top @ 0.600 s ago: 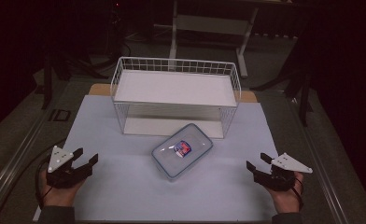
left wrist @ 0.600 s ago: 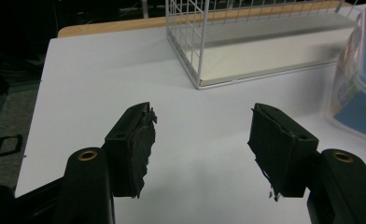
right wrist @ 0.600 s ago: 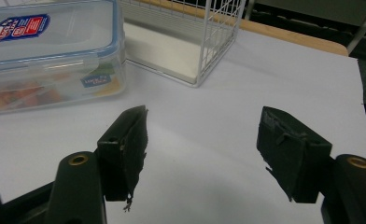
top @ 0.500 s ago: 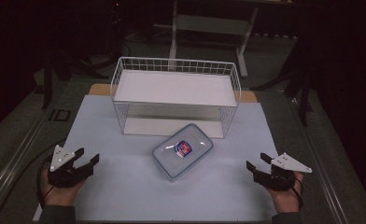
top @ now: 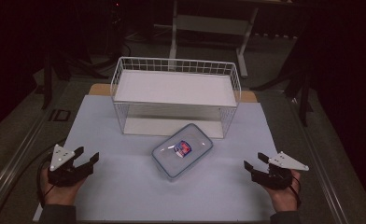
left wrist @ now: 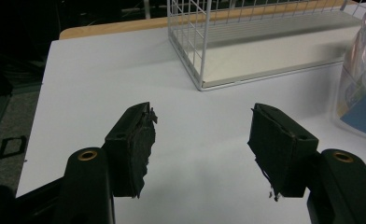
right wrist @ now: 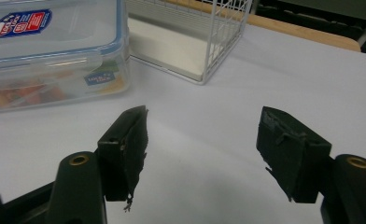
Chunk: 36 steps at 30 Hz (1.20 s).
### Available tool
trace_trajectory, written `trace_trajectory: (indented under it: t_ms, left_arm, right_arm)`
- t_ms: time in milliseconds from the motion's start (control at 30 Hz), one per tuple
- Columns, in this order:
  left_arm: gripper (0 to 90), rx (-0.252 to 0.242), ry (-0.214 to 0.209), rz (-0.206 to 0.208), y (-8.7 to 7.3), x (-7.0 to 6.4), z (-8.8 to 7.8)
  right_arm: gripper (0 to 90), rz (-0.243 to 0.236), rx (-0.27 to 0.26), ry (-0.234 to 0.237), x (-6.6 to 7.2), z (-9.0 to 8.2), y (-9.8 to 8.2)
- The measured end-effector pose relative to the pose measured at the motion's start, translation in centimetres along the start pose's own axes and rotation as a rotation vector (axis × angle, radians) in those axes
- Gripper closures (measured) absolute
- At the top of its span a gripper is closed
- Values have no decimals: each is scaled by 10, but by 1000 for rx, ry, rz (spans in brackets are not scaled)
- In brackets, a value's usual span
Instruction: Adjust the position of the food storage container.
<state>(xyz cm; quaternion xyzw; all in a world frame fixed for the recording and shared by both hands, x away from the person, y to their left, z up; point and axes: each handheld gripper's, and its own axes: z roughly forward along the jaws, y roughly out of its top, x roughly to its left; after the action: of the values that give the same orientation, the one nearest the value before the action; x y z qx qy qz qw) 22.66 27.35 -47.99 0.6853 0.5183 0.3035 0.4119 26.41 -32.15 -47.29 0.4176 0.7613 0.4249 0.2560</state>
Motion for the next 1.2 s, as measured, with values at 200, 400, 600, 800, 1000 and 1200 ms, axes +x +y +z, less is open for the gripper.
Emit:
trace_trajectory:
  t_ms: [200,400,600,800,1000,1200]
  left_arm:
    - [392,-3,5,5,0,-1,0]
    - [389,-4,9,3,0,0,1]
    - [389,0,12,12,-1,-2,3]
    - [390,-11,19,11,-1,-2,2]
    - [391,-7,21,12,-1,-2,3]
    - [391,-12,15,19,-1,-2,3]
  right_arm:
    - [373,-15,0,31,6,3,3]
    - [390,2,-10,56,7,7,7]
    - [465,13,-24,82,7,16,17]
    - [486,32,-31,93,5,24,30]
    - [472,8,-6,102,10,43,44]
    - [494,-16,8,104,15,60,56]
